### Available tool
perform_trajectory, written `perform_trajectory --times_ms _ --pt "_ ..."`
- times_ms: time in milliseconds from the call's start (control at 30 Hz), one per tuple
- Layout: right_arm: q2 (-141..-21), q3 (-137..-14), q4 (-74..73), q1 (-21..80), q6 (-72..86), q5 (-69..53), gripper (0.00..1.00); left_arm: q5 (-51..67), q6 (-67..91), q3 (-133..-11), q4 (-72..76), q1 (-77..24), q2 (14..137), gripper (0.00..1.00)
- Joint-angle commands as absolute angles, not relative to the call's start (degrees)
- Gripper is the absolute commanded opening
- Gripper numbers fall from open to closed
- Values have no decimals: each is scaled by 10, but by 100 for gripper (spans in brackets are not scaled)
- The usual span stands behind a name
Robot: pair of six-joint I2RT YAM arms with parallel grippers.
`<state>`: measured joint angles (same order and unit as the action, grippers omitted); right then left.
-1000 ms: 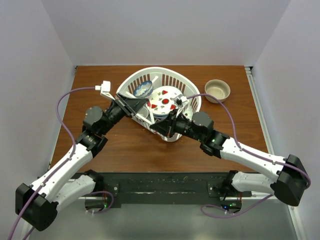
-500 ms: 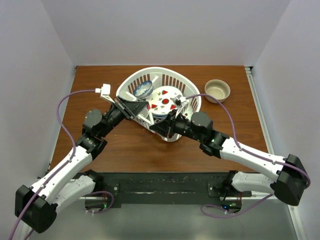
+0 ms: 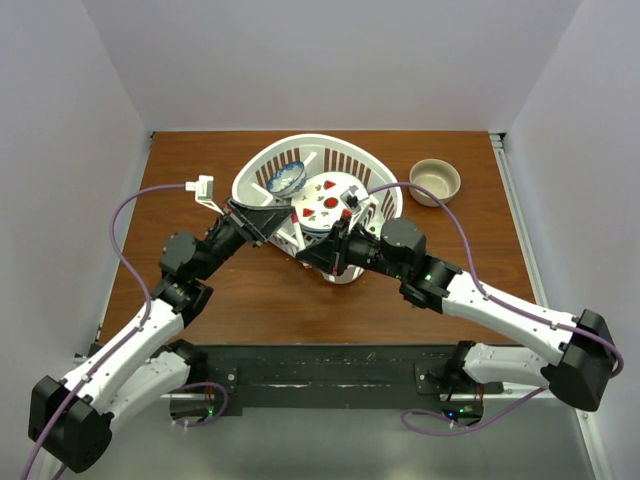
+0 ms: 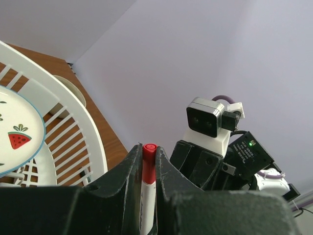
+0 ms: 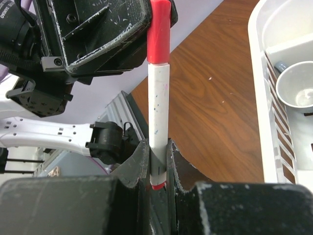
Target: Insert the pens into the pen caps
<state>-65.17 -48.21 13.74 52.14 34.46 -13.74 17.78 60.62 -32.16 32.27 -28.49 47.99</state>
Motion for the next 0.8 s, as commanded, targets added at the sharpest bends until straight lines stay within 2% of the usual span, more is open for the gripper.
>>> perform_trajectory --times_ms 0,33,100,233,300,333,533,767 --pt "-629 -518 191 516 323 -140 0 255 616 -327 327 -292 475 13" --pt "-628 -512 192 517 323 -146 0 255 616 -333 324 -292 475 20" --pt "-624 -510 197 516 324 -156 0 253 612 -353 319 -292 475 23" --pt "-614 -512 198 516 327 -171 0 248 600 -384 301 -292 477 38" --pt "-610 -515 193 517 326 -171 0 244 593 -399 292 -292 475 43" --pt "-609 -516 192 517 325 -171 0 242 591 -402 285 -292 475 49" --pt "-610 -517 194 517 330 -188 0 236 579 -414 279 -292 473 56" --pt "-611 -517 198 518 337 -205 0 248 577 -421 307 -291 488 56"
